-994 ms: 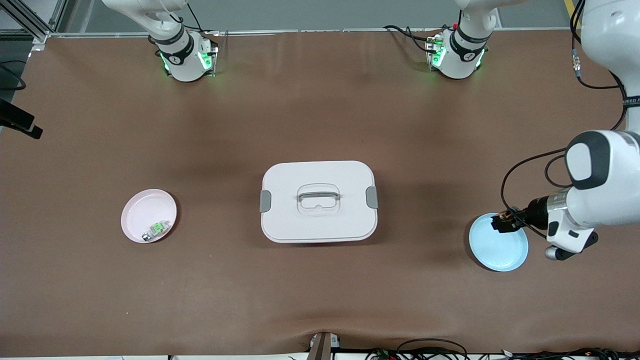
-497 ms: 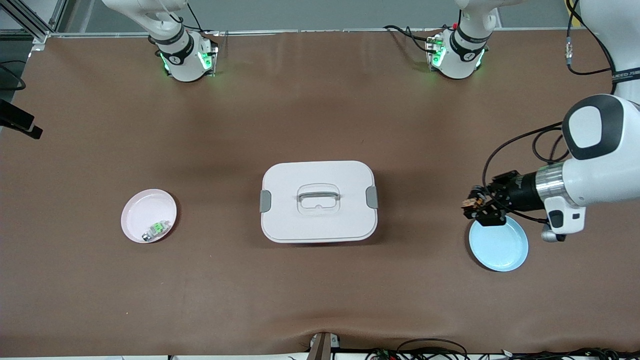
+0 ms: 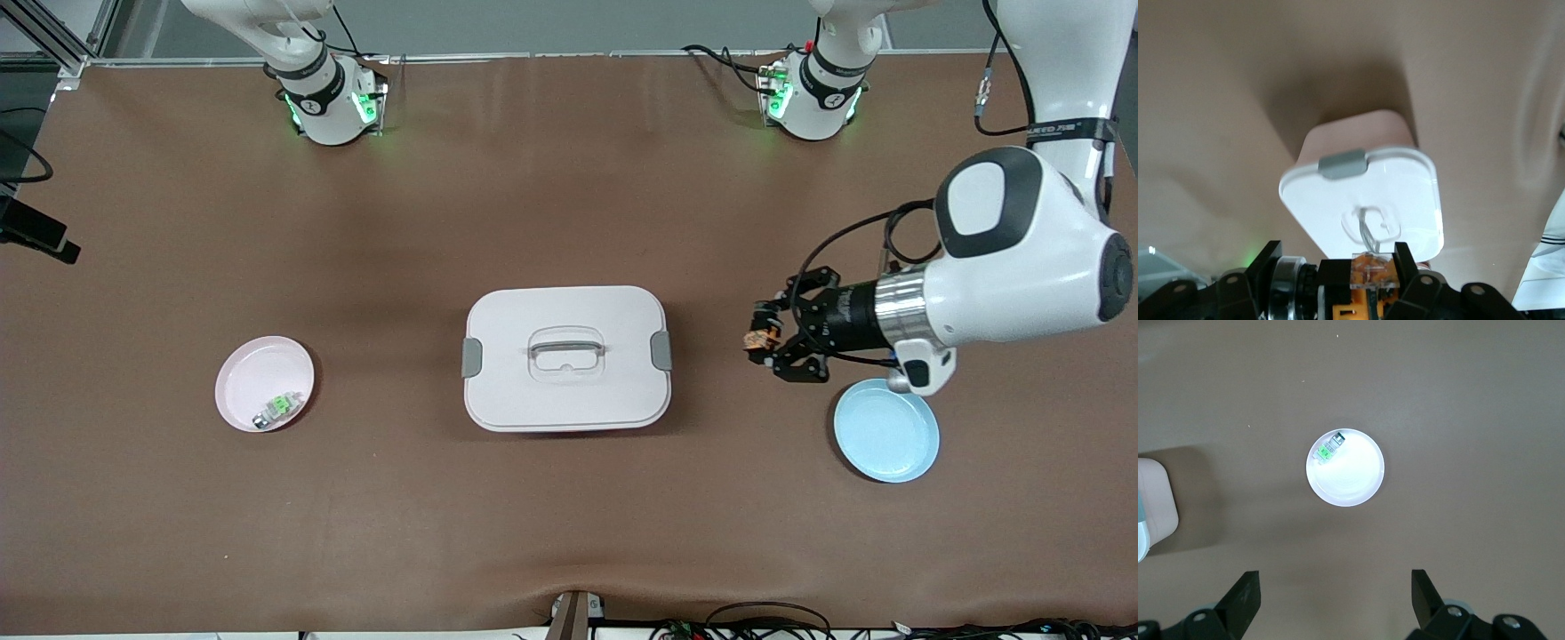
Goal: Transfer orange switch to right arm and place
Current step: 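Lift the switch block and carry it above the white box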
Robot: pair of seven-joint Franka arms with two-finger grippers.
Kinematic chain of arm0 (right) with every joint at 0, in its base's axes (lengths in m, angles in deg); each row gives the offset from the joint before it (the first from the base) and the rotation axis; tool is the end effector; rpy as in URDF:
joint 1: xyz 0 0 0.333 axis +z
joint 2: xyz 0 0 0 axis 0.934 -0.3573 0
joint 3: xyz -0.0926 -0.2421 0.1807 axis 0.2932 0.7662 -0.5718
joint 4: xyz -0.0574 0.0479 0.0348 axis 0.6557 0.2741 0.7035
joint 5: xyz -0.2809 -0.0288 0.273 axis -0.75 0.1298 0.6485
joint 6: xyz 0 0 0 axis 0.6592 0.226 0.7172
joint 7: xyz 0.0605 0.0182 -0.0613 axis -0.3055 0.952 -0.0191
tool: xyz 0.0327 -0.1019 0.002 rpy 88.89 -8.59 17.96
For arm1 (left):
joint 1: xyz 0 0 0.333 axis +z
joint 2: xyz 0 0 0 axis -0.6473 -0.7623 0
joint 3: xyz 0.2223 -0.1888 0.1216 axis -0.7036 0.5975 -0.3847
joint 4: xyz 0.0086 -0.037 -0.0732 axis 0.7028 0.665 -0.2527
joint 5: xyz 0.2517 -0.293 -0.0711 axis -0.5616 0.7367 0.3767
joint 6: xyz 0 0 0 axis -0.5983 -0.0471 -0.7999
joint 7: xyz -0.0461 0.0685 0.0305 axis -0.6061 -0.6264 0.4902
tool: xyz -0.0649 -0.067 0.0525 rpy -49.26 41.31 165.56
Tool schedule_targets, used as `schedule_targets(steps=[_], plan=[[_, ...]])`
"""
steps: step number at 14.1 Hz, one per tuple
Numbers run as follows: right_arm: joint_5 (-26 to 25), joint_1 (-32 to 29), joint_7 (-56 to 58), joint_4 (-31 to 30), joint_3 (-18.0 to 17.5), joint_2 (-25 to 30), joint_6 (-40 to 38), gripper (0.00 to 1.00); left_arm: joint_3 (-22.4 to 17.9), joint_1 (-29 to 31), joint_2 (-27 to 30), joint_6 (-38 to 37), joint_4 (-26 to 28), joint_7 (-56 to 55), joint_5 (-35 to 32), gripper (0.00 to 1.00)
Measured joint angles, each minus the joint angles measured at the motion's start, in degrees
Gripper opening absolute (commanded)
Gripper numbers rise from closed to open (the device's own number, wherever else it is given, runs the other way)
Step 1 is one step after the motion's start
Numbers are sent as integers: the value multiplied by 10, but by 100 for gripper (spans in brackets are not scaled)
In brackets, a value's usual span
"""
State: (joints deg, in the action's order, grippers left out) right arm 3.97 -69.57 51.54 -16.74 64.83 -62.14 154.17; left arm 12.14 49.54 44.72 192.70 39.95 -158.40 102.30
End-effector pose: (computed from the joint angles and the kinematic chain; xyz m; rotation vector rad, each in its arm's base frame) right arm 0.5790 -0.0572 0.6495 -3.1283 0.2012 0.0057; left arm 0.6364 -0.2040 0.4757 2.0995 1.6596 -0.6934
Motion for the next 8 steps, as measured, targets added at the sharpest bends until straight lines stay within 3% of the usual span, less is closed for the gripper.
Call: schedule_targets(steps=[3, 8], plan=[[-1, 0, 0, -3, 0, -34, 25, 100, 25, -20, 0, 10, 0, -85, 0, 9], [1, 1, 1, -5, -1, -56, 23, 100, 29, -101, 0, 100, -2, -208, 0, 9]])
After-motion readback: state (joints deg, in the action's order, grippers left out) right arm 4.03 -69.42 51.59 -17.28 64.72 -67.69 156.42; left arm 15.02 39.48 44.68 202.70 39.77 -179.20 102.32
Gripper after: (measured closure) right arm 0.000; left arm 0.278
